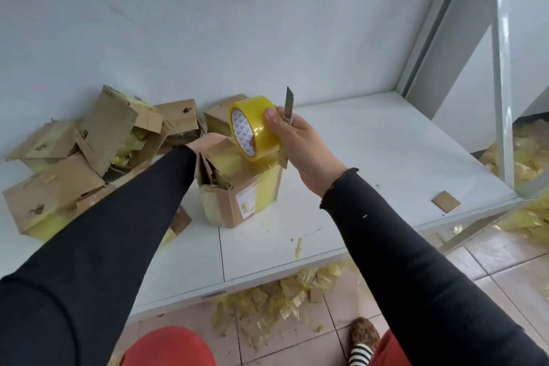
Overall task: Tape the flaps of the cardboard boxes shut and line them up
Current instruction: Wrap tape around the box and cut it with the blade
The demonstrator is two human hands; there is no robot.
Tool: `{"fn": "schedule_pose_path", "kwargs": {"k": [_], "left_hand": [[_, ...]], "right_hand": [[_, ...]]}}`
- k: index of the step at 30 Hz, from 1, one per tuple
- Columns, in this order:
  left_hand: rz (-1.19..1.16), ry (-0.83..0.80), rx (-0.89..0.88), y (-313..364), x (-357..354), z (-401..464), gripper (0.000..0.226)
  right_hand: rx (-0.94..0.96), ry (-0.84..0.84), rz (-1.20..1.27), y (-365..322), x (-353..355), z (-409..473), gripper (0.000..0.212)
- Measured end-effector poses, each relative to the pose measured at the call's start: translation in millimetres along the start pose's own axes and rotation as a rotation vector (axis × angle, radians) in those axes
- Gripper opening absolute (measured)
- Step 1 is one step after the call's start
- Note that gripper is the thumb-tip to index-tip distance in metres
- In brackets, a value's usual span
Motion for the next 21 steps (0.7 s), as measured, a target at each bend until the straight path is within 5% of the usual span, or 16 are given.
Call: {"fn": "schedule_pose_path", "kwargs": {"k": [4,9,12,15,21], "left_hand": [[0.034,-0.092,-0.175,18,22,-26,0.060],[0.317,-0.428,-0.306,20,12,-86,0.044],[0.609,-0.189,-0.406,15,-9,-86,0.095],[0.753,0.063,-0.402,8,-16,-83,0.100],[0.795,0.021,-0.404,-1,-16,-79,0.110]], "right_hand": [[0.010,0.032,-0.075,-7,-12,20,0.036],[-0.034,0.066,-0.113,-9,-9,29,0.051],[-0.021,0.039,-0.103,-7,-7,24,0.048],[0.027,-0.022,-0.089,-5,-6,13,0.027],[0.095,0.033,-0.131,-1,11,-38,0.029]]}}
Point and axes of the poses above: each hand's wrist, its own z-axis towards the middle knuckle, its own x-axis out of the back of the hand, y = z × x, the point moved 5 cm from there along z, towards the middle knuckle, and after that the axes turned 2 degrees about -z, right-handed, at the moved point
